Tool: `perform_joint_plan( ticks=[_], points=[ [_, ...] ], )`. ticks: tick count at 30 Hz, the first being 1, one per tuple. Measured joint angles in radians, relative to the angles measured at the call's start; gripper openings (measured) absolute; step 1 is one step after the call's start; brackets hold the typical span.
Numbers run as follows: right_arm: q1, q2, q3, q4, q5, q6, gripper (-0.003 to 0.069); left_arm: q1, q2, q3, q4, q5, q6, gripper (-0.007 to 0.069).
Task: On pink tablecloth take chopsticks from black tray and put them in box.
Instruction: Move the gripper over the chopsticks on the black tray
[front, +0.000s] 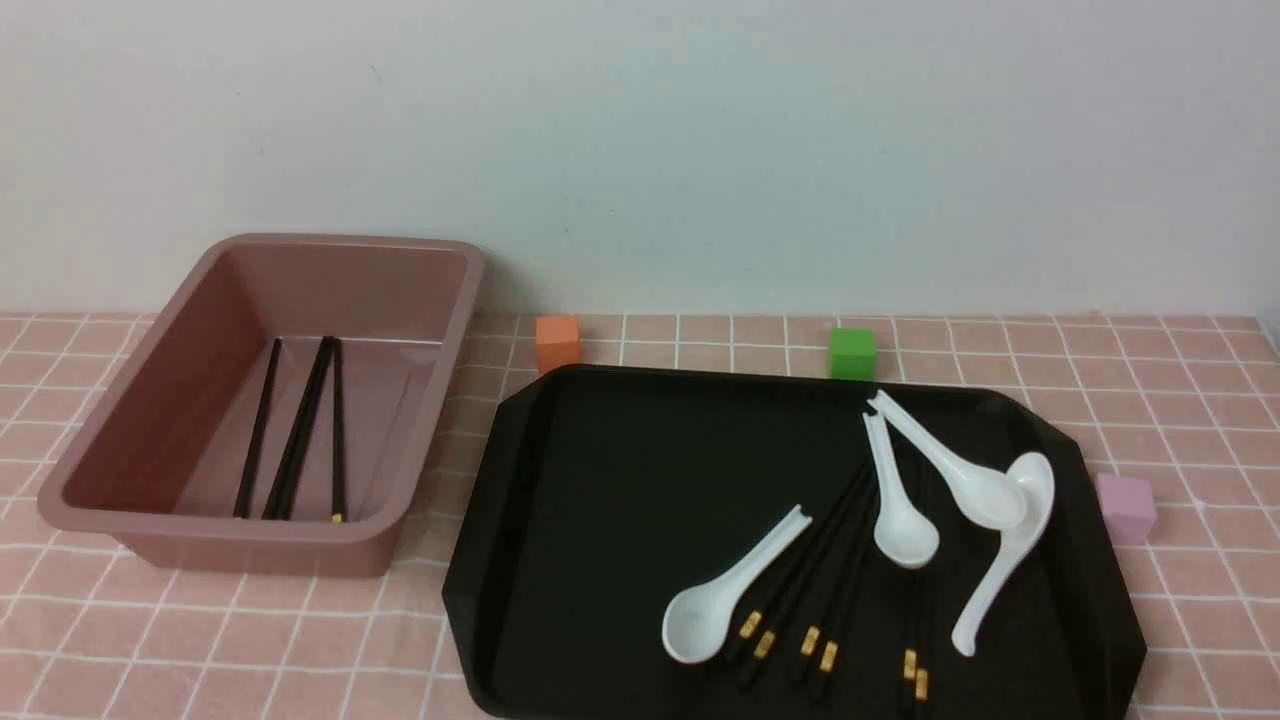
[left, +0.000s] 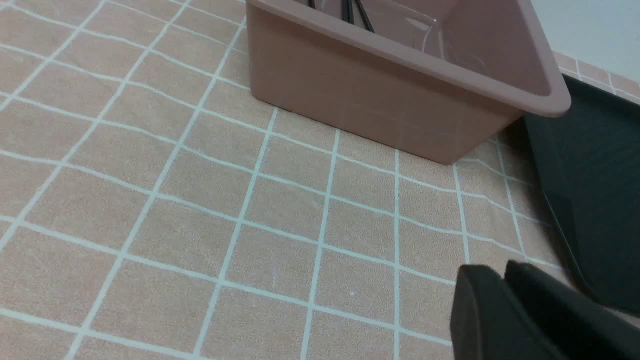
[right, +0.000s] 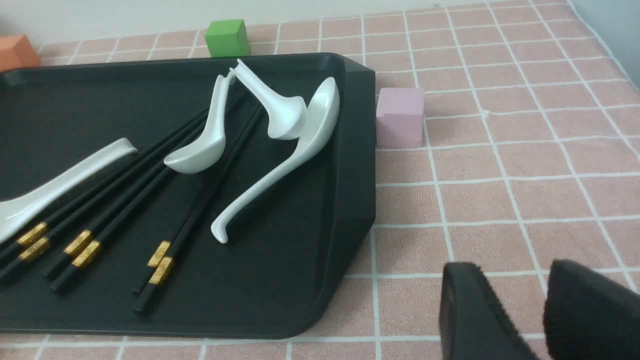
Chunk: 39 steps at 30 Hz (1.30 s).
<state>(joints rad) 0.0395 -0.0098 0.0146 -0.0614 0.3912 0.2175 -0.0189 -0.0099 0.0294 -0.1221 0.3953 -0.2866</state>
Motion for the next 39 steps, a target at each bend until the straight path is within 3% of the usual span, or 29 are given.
perform_joint_plan(
  ticks=[30,34,39],
  points=[
    [0.0,0.0,0.0,-0.002,-0.003,0.0,0.024,0.0,0.0,0.0,0.0,0.0,0.0,0.0071],
    [0.0,0.0,0.008,0.027,-0.068,0.033,0.024,0.0,0.0,0.0,0.0,0.0,0.0,0.0071],
    [0.0,0.0,0.011,0.188,-0.277,0.198,0.024,0.0,0.0,0.0,0.0,0.0,0.0,0.0071]
  ],
)
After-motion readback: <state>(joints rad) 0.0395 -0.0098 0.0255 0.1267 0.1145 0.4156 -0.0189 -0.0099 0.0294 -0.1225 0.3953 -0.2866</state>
